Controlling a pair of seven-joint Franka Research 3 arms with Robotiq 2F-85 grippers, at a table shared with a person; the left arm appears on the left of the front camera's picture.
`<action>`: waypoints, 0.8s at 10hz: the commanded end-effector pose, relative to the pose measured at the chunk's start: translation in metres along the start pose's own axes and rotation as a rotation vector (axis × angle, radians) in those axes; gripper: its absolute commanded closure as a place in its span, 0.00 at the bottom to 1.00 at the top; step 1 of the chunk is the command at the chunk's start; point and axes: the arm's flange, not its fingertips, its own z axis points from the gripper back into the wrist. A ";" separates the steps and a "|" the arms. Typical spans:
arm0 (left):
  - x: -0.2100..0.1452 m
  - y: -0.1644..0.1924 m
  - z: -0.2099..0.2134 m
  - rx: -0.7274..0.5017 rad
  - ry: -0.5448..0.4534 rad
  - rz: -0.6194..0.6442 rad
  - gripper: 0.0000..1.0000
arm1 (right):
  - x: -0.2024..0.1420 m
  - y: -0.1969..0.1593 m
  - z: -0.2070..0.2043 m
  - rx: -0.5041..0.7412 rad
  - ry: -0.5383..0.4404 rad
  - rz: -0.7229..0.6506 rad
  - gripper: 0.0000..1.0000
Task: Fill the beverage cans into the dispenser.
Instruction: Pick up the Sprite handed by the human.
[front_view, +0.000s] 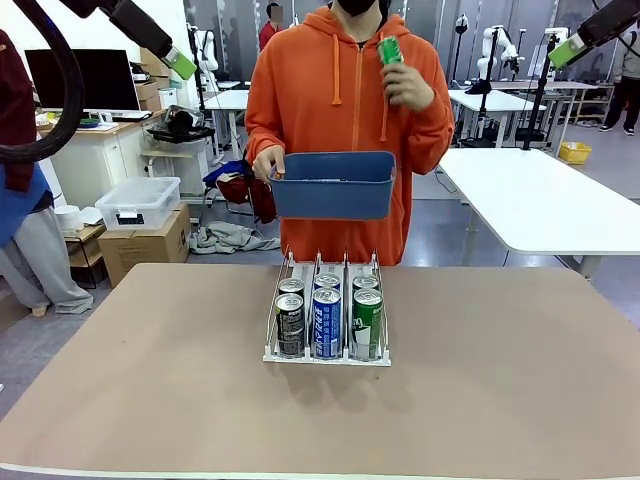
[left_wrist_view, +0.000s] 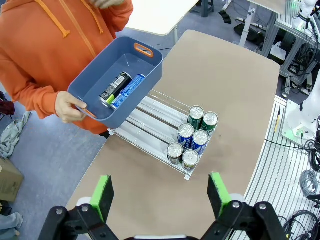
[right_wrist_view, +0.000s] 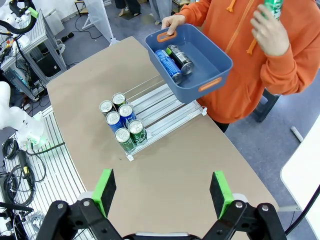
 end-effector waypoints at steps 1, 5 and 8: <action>-0.001 -0.002 0.001 -0.005 0.005 -0.006 0.00 | 0.000 -0.001 0.000 -0.006 -0.003 -0.001 0.00; -0.001 -0.002 0.001 -0.005 0.005 -0.006 0.00 | 0.000 -0.001 0.000 -0.006 -0.003 -0.001 0.00; -0.001 -0.002 0.001 -0.005 0.005 -0.006 0.00 | 0.000 -0.001 0.000 -0.006 -0.003 -0.001 0.00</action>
